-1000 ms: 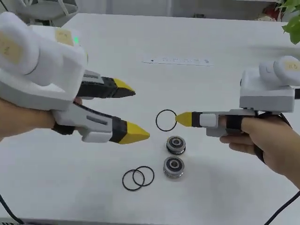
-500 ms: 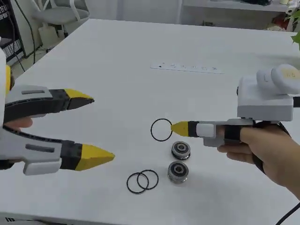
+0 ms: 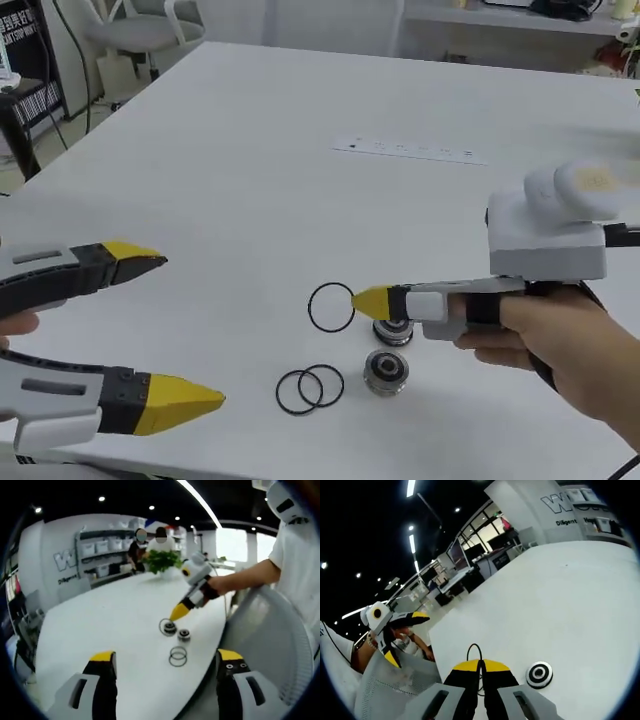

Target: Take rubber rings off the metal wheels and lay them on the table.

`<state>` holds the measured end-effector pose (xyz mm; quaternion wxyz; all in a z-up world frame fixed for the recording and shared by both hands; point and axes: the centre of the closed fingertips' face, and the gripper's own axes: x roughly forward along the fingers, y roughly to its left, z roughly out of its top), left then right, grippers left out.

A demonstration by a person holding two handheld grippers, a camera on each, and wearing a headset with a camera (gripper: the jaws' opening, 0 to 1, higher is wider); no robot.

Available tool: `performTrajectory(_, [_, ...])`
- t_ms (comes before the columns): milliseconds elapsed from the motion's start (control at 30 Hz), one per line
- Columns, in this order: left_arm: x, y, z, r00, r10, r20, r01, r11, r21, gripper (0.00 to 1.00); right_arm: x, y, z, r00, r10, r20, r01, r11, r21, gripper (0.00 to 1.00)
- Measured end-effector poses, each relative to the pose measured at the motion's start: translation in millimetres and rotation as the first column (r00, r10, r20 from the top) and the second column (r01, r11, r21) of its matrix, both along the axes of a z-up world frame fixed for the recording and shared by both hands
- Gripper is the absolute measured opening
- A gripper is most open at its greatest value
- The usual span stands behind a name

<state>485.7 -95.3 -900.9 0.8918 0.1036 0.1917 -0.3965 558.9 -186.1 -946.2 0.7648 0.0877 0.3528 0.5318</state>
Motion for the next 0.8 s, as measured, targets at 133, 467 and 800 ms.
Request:
performTrajectory(133, [-3.4,-0.2,-5.1,1.000,0.007,-0.011,-0.007,1.000,0.001,0.84,-6.0,4.0,-7.6,1.000,0.026,-0.013,-0.026,0.999,-0.019,0.00])
performTrajectory(467, [-7.1,-2.9,-14.2,0.999,0.016,-0.045,-0.017,1.000,-0.013,0.88,-22.4,10.5,-37.1,0.994,0.092,-0.056,-0.097,0.990,-0.103,0.00])
performTrajectory(800, [-8.4,-3.0,-19.7,0.998,0.010,-0.060,-0.010,1.000,0.004,0.89,-28.4,13.7,-54.1,0.991,0.117,-0.069,-0.126,0.980,-0.152,0.00])
